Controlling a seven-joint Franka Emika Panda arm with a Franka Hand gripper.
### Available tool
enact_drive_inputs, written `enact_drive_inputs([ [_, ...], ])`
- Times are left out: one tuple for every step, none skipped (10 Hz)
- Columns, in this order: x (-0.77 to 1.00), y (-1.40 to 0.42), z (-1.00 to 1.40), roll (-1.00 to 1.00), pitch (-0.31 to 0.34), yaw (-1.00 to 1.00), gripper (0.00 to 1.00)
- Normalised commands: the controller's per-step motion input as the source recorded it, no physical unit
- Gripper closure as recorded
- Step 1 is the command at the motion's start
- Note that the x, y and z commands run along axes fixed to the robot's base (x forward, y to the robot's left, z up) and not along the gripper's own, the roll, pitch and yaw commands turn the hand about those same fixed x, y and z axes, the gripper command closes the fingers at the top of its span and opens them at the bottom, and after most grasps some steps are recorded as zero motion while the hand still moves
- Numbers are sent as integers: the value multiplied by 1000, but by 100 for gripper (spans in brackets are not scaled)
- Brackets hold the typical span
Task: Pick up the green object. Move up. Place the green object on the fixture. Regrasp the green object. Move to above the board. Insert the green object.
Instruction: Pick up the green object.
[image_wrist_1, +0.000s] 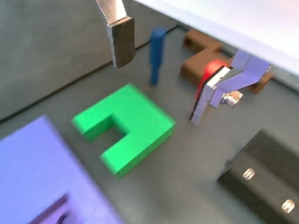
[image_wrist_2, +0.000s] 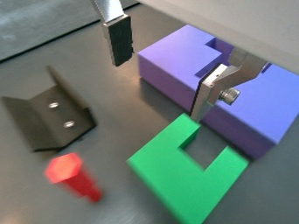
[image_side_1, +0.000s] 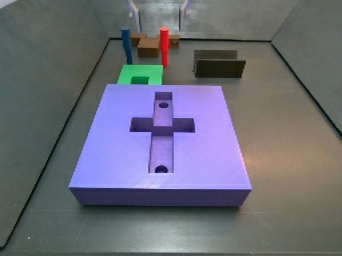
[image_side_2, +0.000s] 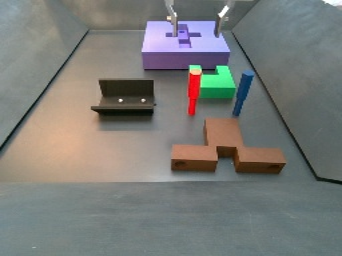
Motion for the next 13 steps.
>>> enact_drive_inputs([
  [-29,-514,-594,0,-111,169,0],
  [0,-451,-691,116,-14,9,0],
  [354,-374,-589,166,124,0,0],
  [34,-203,-603,69,46,-203,0],
  [129,-260,-397,53,0,-349,0],
  [57,-149,-340,36,-47,-234,0],
  [0,-49,-349,176,0,-103,0],
  [-117,0,-337,166,0,0,0],
  [-169,14,-314,41,-4,0,0],
  [0,9,-386,0,0,69,0],
  [-57,40,-400,13,-1,109,0],
  [-94,20,-326,51,-3,63,0],
  [-111,29,-331,84,0,0,0],
])
